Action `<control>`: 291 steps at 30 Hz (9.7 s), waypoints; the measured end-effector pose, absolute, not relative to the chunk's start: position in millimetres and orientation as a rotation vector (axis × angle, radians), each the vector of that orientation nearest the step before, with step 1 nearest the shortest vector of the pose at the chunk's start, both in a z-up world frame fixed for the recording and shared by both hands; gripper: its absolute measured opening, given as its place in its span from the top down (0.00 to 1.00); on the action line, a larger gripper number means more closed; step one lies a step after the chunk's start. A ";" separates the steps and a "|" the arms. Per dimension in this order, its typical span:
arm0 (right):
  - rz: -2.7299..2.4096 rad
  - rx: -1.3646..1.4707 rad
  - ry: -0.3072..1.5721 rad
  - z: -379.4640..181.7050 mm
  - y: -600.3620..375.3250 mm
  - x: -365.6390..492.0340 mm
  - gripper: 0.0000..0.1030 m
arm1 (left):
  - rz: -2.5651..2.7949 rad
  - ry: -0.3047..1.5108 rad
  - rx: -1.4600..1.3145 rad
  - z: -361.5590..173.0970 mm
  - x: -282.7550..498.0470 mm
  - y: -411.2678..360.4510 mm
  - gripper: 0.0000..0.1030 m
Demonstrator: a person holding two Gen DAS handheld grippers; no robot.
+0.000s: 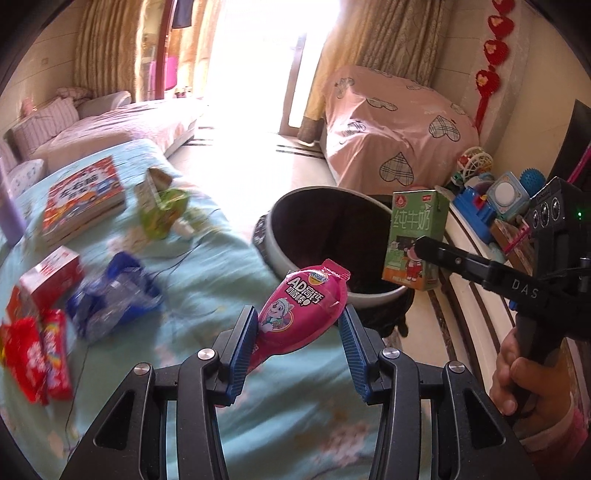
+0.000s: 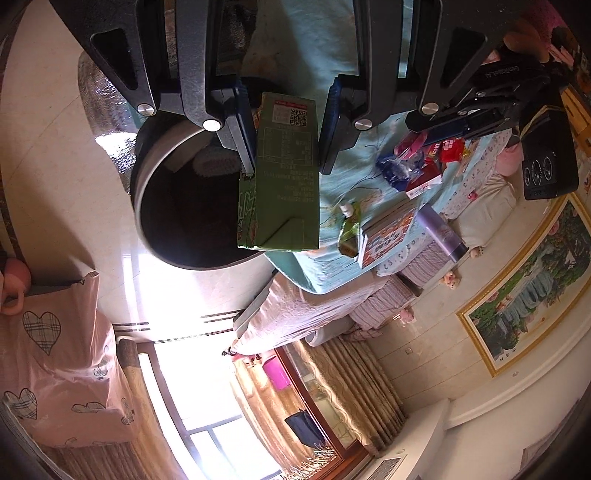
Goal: Collect trash
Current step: 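Carry the pink pouch and green carton over the black bin with both tools, then open both tools to drop the pouch and carton into the bin, then move both open tools back toward the remaining trash on the bed, then grasp the red snack bag with the left tool while the right tool grasps the blue plastic bag, then carry the red snack bag and blue plastic bag over the black bin, then open both tools to drop the two bags into the bin, then move both open tools back over the bed toward the remaining trash, then grasp the yellow snack wrapper with the left tool while the right tool grasps the red candy tube, then carry the yellow wrapper and red candy tube over the black bin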
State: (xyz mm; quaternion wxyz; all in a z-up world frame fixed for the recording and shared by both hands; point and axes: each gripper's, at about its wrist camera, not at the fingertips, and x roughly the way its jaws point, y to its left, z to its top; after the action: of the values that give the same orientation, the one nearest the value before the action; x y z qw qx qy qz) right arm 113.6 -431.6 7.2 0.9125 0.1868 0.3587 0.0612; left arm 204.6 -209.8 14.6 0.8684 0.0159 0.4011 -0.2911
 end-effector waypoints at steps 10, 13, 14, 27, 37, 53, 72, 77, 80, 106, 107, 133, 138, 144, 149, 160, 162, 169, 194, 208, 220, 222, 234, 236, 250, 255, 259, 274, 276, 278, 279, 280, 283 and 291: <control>0.110 0.373 0.764 2.8 -459.3 135.4 0.68 | -0.622 0.843 0.100 11.7 243.5 -259.0 0.57; 0.105 0.371 0.772 1.1 -465.4 141.1 0.68 | -0.625 0.853 0.110 8.2 252.0 -270.5 0.57; 0.104 0.372 0.775 0.4 -466.7 142.7 0.68 | -0.626 0.854 0.113 8.0 254.7 -273.3 0.57; 0.094 0.373 0.815 -9.3 -484.1 160.9 0.68 | -0.625 0.875 0.149 -2.0 278.9 -304.3 0.56; 0.092 0.382 0.828 -7.8 -486.3 166.1 0.55 | -0.620 0.911 0.147 -5.5 285.7 -312.8 0.40; 0.116 0.445 0.763 1.4 -464.1 135.2 0.13 | -0.526 0.890 -0.023 -10.3 235.1 -228.4 0.34; 0.282 0.371 0.809 -12.6 -340.8 120.6 0.10 | -0.301 0.905 -0.233 -21.6 157.2 -69.0 0.33; 0.315 0.312 0.840 -20.4 -305.5 125.2 0.10 | -0.235 0.901 -0.260 -21.9 147.3 -40.3 0.33; 0.327 0.279 0.856 -25.2 -291.7 128.6 0.10 | -0.209 0.893 -0.265 -20.7 142.3 -27.8 0.33; 0.371 0.263 0.937 -54.6 -239.6 227.1 0.11 | -0.079 0.838 -0.254 -16.3 222.3 14.5 0.35; 0.372 0.265 0.941 -56.1 -238.4 230.2 0.11 | -0.084 0.842 -0.246 -18.3 225.1 13.3 0.35; 0.340 0.251 0.845 -17.2 -277.8 159.4 0.85 | -0.286 0.780 -0.193 11.8 161.0 -24.7 0.89; 0.312 0.253 0.817 -6.2 -297.6 144.0 0.85 | -0.345 0.787 -0.167 15.6 155.2 -50.1 0.89; 0.258 0.268 0.788 4.8 -330.0 126.5 0.85 | -0.412 0.802 -0.143 17.2 157.2 -79.4 0.89; 0.206 0.277 0.769 8.8 -355.2 116.8 0.85 | -0.460 0.805 -0.123 19.5 166.3 -108.7 0.89; 0.109 0.314 0.742 8.8 -401.3 107.7 0.85 | -0.522 0.817 -0.078 15.3 183.8 -156.3 0.89; 0.096 0.319 0.740 8.2 -407.8 108.1 0.85 | -0.529 0.818 -0.070 15.2 186.2 -163.3 0.89; 0.052 0.325 0.729 8.8 -432.6 105.3 0.85 | -0.563 0.824 -0.054 15.6 196.4 -184.0 0.89; -0.073 0.211 0.800 1.5 -465.7 138.0 0.85 | -0.610 0.885 0.016 0.9 265.7 -273.3 0.87; -0.036 0.224 0.825 -3.5 -465.6 150.9 0.41 | -0.585 0.890 0.045 -0.3 267.6 -285.8 0.50; 0.044 0.305 0.766 5.2 -427.2 128.5 0.16 | -0.459 0.888 -0.075 -8.0 211.6 -189.6 0.43; 0.076 0.315 0.761 4.8 -410.9 125.0 0.15 | -0.423 0.884 -0.110 -10.1 198.6 -165.8 0.42; 0.226 0.319 0.832 -20.6 -316.9 121.8 0.13 | -0.247 0.883 -0.217 -13.7 146.6 -58.7 0.42; 0.251 0.306 0.847 -24.6 -300.4 120.7 0.13 | -0.222 0.882 -0.234 -14.2 142.4 -44.1 0.42; 0.390 0.249 0.916 -42.0 -220.2 140.7 0.14 | -0.094 0.877 -0.324 -20.8 141.3 33.0 0.41; 0.425 0.247 0.929 -44.3 -198.8 153.6 0.20 | -0.063 0.866 -0.321 -20.2 155.6 46.6 0.41; 0.455 0.254 0.952 -47.7 -181.4 169.0 0.30 | -0.031 0.849 -0.311 -19.4 173.5 57.0 0.38; 0.490 0.241 1.070 -85.7 -126.2 230.8 0.47 | -0.047 0.855 -0.323 -44.9 260.9 80.6 0.48; 0.484 0.220 1.063 -87.7 -124.1 232.5 0.54 | -0.074 0.870 -0.327 -50.9 265.0 80.9 0.54; 0.494 0.216 1.068 -88.0 -124.3 231.6 0.62 | -0.086 0.860 -0.314 -51.4 264.2 80.0 0.64; 0.497 0.215 1.066 -88.5 -125.1 231.1 0.63 | -0.102 0.860 -0.308 -51.4 263.3 78.5 0.79; 0.500 0.211 1.063 -88.1 -126.5 228.2 0.63 | -0.105 0.865 -0.303 -51.4 261.5 77.2 0.80; 0.507 0.220 1.058 -85.5 -132.4 219.8 0.63 | -0.107 0.864 -0.289 -50.7 252.9 74.1 0.83; 0.490 0.254 1.012 -66.7 -169.9 189.1 0.69 | -0.176 0.845 -0.307 -34.1 212.4 51.9 0.85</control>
State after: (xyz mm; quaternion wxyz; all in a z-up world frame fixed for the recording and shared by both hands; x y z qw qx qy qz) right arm 189.1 -169.9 -66.7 0.8383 0.1200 0.4786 0.2319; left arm 212.4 51.9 -34.1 0.8969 -0.1480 0.4080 -0.0850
